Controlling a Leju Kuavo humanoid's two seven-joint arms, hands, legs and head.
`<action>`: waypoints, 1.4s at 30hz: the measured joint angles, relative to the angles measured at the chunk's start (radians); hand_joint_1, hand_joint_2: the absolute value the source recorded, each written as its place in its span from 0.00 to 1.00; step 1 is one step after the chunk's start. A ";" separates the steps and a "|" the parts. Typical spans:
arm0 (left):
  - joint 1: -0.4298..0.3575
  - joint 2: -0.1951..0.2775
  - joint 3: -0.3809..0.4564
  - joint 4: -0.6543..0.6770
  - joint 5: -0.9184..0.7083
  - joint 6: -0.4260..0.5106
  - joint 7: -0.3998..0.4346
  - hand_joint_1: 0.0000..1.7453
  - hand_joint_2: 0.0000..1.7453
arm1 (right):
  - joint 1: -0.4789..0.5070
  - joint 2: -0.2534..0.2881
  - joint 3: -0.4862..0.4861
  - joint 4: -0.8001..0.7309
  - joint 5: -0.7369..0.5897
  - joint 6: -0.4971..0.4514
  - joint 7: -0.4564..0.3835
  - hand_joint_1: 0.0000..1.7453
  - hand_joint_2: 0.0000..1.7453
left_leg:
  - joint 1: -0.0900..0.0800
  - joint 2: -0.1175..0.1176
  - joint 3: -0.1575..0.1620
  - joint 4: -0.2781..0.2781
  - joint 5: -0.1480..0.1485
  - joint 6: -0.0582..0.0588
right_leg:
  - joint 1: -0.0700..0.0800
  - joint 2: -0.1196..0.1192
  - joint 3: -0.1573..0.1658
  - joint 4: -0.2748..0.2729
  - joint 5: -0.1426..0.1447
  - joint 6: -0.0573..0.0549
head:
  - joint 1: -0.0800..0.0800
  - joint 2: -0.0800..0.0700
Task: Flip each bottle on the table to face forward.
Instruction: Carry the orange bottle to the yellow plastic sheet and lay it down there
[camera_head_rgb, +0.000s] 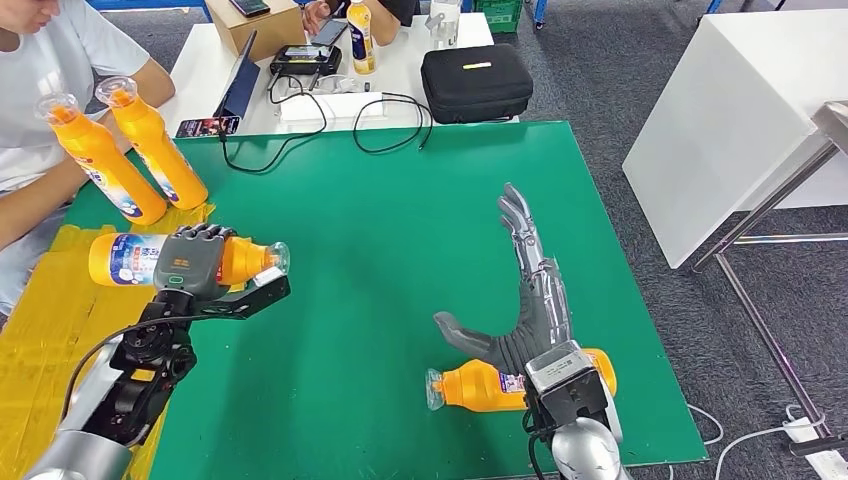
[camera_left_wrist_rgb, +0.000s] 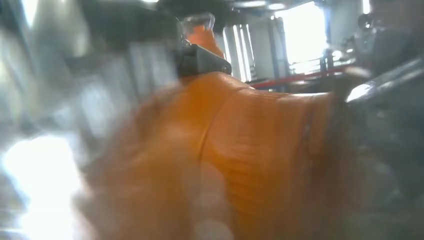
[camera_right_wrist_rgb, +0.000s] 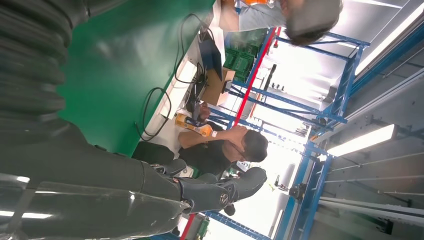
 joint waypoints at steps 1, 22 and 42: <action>-0.002 0.000 0.000 0.012 0.007 0.000 -0.002 1.00 1.00 | 0.000 0.000 0.000 0.000 0.000 0.000 0.000 0.00 1.00 | 0.000 0.000 0.000 0.000 0.000 0.000 | 0.000 0.000 0.000 0.000 0.000 0.000 | 0.000 0.000; -0.047 0.000 0.079 0.296 0.055 0.002 0.062 1.00 1.00 | -0.002 0.000 0.002 0.004 0.008 0.008 0.013 0.00 1.00 | 0.000 0.000 0.000 0.000 0.000 0.000 | 0.000 0.000 0.000 0.000 0.000 0.000 | 0.000 0.000; -0.098 0.000 0.167 0.424 0.114 -0.046 0.057 0.09 1.00 | -0.031 0.000 0.009 0.030 0.011 0.012 0.016 0.00 1.00 | 0.000 -0.001 0.003 -0.001 0.000 0.000 | 0.000 0.000 0.004 0.000 0.000 0.000 | 0.000 0.000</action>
